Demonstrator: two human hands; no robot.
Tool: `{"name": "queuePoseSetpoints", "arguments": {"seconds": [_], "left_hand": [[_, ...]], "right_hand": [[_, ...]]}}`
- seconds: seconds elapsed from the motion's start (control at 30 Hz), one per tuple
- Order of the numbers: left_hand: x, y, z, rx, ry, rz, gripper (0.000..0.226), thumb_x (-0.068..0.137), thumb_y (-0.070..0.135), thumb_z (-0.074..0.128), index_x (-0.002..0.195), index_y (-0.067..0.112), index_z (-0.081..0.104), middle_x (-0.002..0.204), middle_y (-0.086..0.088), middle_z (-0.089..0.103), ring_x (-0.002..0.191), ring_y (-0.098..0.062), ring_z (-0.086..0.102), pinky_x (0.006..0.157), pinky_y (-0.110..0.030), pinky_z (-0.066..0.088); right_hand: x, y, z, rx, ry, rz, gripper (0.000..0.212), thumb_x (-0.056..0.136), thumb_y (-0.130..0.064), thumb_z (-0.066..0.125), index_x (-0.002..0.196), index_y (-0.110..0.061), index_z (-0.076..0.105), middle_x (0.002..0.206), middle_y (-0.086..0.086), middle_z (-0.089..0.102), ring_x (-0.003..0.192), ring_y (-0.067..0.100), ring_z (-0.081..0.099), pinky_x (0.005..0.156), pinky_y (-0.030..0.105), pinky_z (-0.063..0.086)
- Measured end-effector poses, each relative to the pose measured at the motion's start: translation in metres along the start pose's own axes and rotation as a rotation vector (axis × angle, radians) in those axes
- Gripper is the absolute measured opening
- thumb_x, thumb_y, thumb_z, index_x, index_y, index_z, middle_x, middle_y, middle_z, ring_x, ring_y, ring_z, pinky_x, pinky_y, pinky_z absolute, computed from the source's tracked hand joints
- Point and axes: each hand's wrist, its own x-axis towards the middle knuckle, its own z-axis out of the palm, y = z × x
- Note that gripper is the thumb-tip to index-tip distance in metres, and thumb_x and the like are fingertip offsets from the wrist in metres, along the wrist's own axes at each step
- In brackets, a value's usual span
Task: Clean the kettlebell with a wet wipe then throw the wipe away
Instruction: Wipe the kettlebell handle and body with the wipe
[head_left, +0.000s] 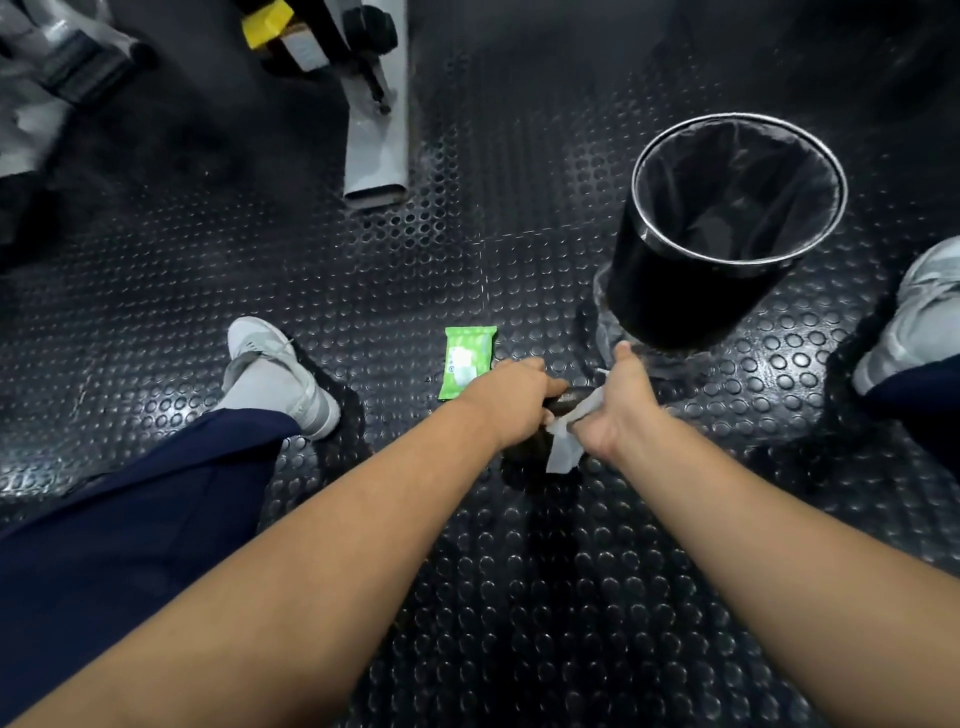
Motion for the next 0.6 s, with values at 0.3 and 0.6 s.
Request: {"name": "queuePoseSetpoints", "arguments": {"seconds": [0.3,0.6], "left_hand": [[-0.003,0.001,-0.004,-0.012,0.010,0.002,0.057,0.103,0.031,0.062,0.156,0.030,0.044,0.129,-0.006,0.051,0.126,-0.032,0.050,0.105,-0.043,0.047],[-0.001,0.001,-0.004,-0.034,0.004,-0.012,0.057,0.101,0.032,0.064,0.155,0.031,0.045,0.143,-0.006,0.049,0.131,-0.030,0.051,0.110,-0.041,0.046]], "right_hand": [[-0.002,-0.004,-0.001,0.034,-0.011,-0.014,0.078,0.098,-0.071,0.043,0.137,-0.004,0.055,0.133,0.027,0.065,0.117,0.043,0.067,0.104,0.062,0.050],[0.004,-0.001,-0.011,0.059,-0.022,0.023,0.085,0.095,-0.076,0.045,0.124,0.002,0.059,0.116,0.031,0.070,0.103,0.047,0.072,0.100,0.065,0.052]]}}
